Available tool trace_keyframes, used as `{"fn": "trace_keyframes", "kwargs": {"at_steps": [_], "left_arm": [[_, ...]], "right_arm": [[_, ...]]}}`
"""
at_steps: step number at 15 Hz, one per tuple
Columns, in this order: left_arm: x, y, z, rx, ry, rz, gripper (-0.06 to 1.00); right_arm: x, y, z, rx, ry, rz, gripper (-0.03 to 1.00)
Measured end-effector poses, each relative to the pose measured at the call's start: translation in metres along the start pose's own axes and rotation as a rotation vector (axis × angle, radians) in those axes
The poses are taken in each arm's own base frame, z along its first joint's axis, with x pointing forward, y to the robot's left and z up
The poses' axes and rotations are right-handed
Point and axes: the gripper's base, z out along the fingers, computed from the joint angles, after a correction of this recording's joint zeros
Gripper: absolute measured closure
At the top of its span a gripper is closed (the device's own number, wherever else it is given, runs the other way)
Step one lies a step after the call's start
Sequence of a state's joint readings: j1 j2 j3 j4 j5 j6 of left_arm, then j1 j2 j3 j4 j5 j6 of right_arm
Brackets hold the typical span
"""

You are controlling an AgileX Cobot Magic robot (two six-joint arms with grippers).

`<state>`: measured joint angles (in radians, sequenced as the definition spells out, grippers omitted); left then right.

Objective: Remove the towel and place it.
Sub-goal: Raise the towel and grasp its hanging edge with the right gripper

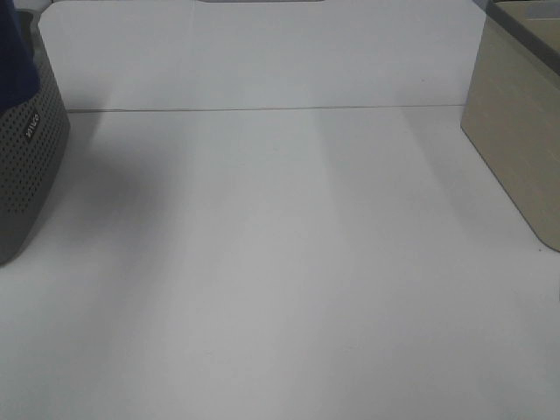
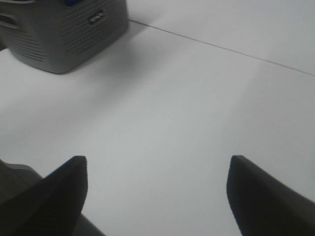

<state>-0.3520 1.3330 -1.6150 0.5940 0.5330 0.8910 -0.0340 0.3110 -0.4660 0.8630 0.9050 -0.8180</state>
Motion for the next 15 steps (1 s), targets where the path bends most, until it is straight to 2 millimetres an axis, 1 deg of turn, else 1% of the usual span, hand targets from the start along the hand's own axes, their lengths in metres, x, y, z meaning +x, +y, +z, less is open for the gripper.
{"fn": "trace_keyframes", "kwargs": {"at_steps": [2, 4, 5, 8, 9, 10, 11, 13, 15], "left_arm": [[-0.021, 0.002, -0.005, -0.042, -0.099, 0.011, 0.94], [-0.036, 0.000, -0.009, -0.042, -0.158, 0.016, 0.94], [-0.039, 0.000, -0.010, -0.043, -0.167, 0.016, 0.94], [-0.054, -0.002, -0.016, -0.041, -0.228, 0.025, 0.94], [-0.067, -0.004, -0.022, -0.037, -0.275, 0.027, 0.94], [-0.072, -0.005, -0.024, -0.035, -0.296, 0.028, 0.94], [-0.077, -0.006, -0.027, -0.033, -0.317, 0.028, 0.94], [-0.085, -0.007, -0.031, -0.023, -0.352, 0.017, 0.94], [-0.090, -0.009, -0.034, -0.011, -0.378, 0.002, 0.94]], "right_arm": [[-0.017, -0.009, 0.021, -0.140, -0.047, -0.041, 0.20], [-0.028, -0.026, 0.046, -0.233, -0.091, -0.069, 0.20], [-0.031, -0.031, 0.053, -0.255, -0.106, -0.072, 0.20], [-0.037, -0.058, 0.094, -0.417, -0.183, -0.037, 0.20], [-0.038, -0.076, 0.122, -0.480, -0.172, 0.007, 0.20], [-0.041, -0.083, 0.141, -0.512, -0.146, 0.023, 0.20], [-0.046, -0.084, 0.163, -0.558, -0.117, 0.022, 0.20], [-0.056, -0.081, 0.203, -0.628, -0.089, 0.021, 0.20], [-0.067, -0.081, 0.241, -0.669, -0.093, 0.030, 0.20]]}}
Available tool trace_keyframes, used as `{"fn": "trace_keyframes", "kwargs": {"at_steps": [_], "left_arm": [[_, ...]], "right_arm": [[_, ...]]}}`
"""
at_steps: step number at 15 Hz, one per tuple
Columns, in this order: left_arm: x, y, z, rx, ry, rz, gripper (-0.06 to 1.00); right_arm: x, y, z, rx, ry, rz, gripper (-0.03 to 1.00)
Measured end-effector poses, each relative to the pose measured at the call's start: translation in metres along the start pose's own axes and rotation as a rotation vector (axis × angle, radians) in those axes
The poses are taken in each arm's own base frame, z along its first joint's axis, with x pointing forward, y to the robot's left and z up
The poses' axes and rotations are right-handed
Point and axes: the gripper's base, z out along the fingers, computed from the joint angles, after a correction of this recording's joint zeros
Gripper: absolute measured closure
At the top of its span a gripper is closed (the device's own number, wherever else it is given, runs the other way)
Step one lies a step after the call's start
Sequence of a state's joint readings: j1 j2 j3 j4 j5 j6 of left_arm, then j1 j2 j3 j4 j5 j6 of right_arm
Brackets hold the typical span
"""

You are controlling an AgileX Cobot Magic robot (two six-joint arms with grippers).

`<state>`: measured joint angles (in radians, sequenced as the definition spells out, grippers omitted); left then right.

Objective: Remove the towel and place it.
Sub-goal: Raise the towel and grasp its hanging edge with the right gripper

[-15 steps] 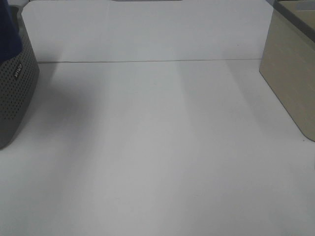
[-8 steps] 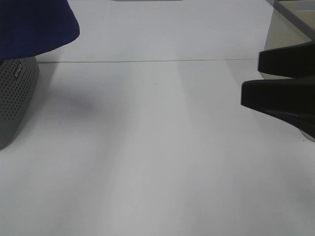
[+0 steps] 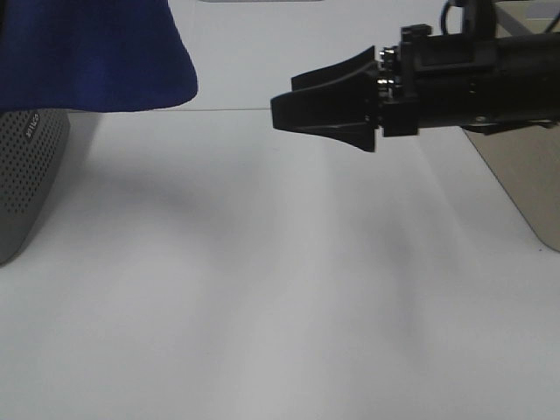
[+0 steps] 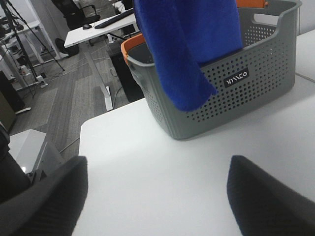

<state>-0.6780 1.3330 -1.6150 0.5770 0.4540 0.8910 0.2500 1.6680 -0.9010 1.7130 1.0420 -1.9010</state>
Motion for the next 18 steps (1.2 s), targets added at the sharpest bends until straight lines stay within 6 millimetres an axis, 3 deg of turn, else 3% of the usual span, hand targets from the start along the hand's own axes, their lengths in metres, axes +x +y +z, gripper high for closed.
{"fn": "trace_keyframes", "kwargs": {"at_steps": [6, 8, 13, 16, 18], "left_arm": [[0.000, 0.000, 0.000, 0.004, -0.005, -0.013, 0.94], [-0.001, 0.000, 0.000, 0.004, -0.005, -0.014, 0.94], [-0.001, -0.001, 0.000, 0.010, -0.012, -0.031, 0.94], [-0.001, -0.001, 0.000, 0.010, -0.012, -0.031, 0.94], [-0.001, -0.001, 0.000, 0.010, -0.012, -0.031, 0.94]], "right_arm": [[-0.007, -0.036, 0.066, -0.094, 0.008, -0.034, 0.20], [-0.009, -0.040, 0.070, -0.100, 0.004, -0.040, 0.20], [-0.032, -0.029, 0.083, -0.161, -0.035, -0.123, 0.20], [-0.030, -0.021, 0.094, -0.164, -0.017, -0.144, 0.20], [-0.030, -0.021, 0.094, -0.160, -0.016, -0.145, 0.36]]}}
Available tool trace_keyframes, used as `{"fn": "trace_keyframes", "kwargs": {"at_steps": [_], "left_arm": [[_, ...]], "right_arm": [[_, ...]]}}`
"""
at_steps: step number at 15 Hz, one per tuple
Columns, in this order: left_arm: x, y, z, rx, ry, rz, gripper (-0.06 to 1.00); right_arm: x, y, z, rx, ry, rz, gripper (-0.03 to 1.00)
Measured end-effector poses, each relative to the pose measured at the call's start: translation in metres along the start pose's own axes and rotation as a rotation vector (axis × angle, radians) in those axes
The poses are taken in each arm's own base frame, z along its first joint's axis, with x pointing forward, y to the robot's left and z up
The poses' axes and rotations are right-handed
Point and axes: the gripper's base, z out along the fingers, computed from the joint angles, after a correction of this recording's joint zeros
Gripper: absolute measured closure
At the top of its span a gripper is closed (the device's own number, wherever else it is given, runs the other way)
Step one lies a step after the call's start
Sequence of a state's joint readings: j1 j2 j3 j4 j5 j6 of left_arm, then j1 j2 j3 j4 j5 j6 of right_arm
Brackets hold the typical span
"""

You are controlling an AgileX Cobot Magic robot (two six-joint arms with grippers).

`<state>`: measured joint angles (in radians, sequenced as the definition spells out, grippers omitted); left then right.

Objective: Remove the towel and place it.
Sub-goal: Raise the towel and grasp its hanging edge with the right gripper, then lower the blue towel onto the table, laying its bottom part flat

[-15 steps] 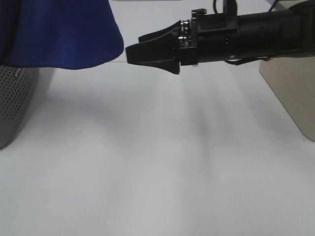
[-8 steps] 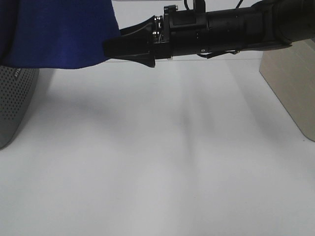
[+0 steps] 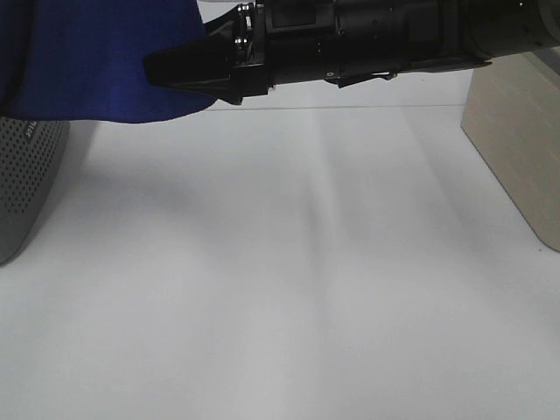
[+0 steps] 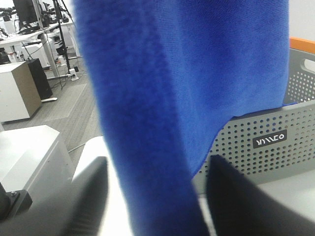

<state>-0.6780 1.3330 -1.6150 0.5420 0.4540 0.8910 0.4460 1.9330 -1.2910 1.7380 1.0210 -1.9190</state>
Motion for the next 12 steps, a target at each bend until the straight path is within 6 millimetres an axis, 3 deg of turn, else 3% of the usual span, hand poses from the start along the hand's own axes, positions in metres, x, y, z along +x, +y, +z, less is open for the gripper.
{"fn": "trace_keyframes", "kwargs": {"at_steps": [1, 3, 9, 12], "left_arm": [[0.000, 0.000, 0.000, 0.000, 0.000, 0.000, 0.94], [0.000, 0.000, 0.000, 0.001, 0.001, 0.000, 0.94], [-0.001, -0.002, 0.000, 0.025, -0.012, -0.062, 0.94], [-0.004, -0.005, 0.003, 0.036, -0.033, -0.157, 0.94]], "right_arm": [[0.000, 0.000, 0.000, 0.000, 0.000, 0.002, 0.61], [0.000, -0.001, -0.001, 0.003, 0.000, 0.030, 0.93], [0.000, -0.004, -0.004, 0.033, 0.001, 0.274, 0.95], [-0.016, -0.005, -0.027, 0.171, 0.078, 0.359, 0.95]]}}
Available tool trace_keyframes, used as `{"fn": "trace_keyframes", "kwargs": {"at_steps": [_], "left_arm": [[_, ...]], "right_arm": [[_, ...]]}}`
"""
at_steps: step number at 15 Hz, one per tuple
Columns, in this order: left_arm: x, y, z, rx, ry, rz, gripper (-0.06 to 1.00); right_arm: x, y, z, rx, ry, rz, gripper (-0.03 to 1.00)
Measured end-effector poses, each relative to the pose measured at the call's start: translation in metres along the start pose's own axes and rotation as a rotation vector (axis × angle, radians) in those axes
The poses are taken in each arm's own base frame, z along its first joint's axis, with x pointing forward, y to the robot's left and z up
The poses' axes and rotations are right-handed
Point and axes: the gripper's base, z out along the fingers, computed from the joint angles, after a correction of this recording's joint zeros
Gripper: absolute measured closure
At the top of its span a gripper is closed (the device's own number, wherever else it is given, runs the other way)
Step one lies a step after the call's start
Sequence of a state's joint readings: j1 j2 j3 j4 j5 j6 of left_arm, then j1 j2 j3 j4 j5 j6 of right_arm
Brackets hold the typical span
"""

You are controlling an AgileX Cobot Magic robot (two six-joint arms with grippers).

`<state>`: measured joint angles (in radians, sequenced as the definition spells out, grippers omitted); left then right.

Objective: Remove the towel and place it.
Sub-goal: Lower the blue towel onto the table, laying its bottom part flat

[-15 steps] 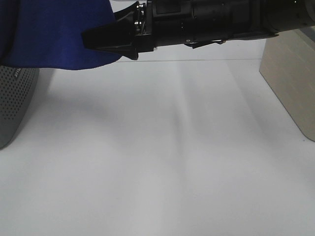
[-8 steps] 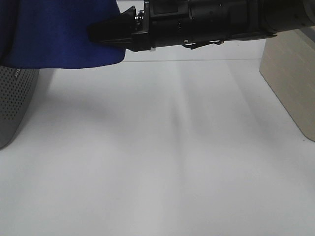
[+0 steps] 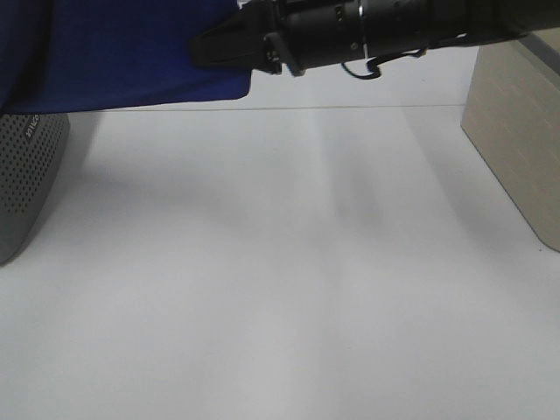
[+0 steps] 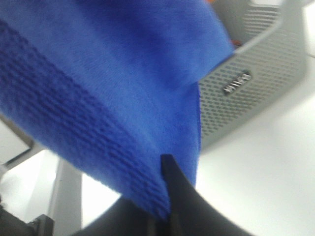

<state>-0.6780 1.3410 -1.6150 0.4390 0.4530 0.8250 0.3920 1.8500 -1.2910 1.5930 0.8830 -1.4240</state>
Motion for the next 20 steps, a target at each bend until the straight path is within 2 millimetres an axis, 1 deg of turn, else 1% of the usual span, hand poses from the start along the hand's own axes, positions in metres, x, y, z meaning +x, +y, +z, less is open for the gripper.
{"fn": "trace_keyframes", "kwargs": {"at_steps": [2, 3, 5, 6, 8, 9, 10, 11, 13, 15, 17, 18, 20], "left_arm": [[-0.002, -0.004, 0.010, -0.010, -0.024, -0.041, 0.94], [-0.004, -0.007, 0.017, -0.017, -0.040, -0.061, 0.94], [-0.006, -0.012, 0.031, -0.046, -0.082, -0.115, 0.94], [-0.005, -0.011, 0.038, -0.075, -0.110, -0.161, 0.94], [0.003, -0.006, 0.046, -0.137, -0.154, -0.275, 0.94], [0.007, -0.002, 0.048, -0.169, -0.179, -0.346, 0.94], [0.011, 0.003, 0.049, -0.204, -0.208, -0.405, 0.94], [0.021, 0.011, 0.048, -0.244, -0.224, -0.474, 0.94], [0.034, 0.016, 0.048, -0.268, -0.208, -0.538, 0.94], [0.040, 0.017, 0.050, -0.277, -0.203, -0.567, 0.94], [0.039, 0.016, 0.053, -0.282, -0.221, -0.571, 0.94], [0.040, 0.013, 0.059, -0.284, -0.239, -0.569, 0.94], [0.042, 0.006, 0.073, -0.296, -0.282, -0.563, 0.94]], "right_arm": [[-0.017, 0.005, -0.036, 0.122, 0.029, 0.037, 0.95], [-0.027, 0.011, -0.054, 0.187, 0.051, 0.019, 0.95], [-0.048, 0.027, -0.085, 0.318, 0.110, -0.033, 0.95], [-0.060, 0.039, -0.099, 0.402, 0.151, -0.094, 0.95], [-0.085, 0.057, -0.123, 0.563, 0.222, -0.205, 0.95], [-0.097, 0.065, -0.133, 0.629, 0.240, -0.231, 0.95], [-0.109, 0.072, -0.142, 0.688, 0.251, -0.262, 0.95], [-0.126, 0.085, -0.153, 0.756, 0.234, -0.325, 0.95], [-0.139, 0.096, -0.161, 0.793, 0.199, -0.379, 0.95], [-0.146, 0.097, -0.163, 0.820, 0.149, -0.409, 0.95], [-0.152, 0.094, -0.163, 0.846, 0.094, -0.434, 0.95], [-0.157, 0.091, -0.163, 0.868, 0.046, -0.455, 0.95], [-0.165, 0.081, -0.161, 0.911, -0.042, -0.491, 0.95]]}}
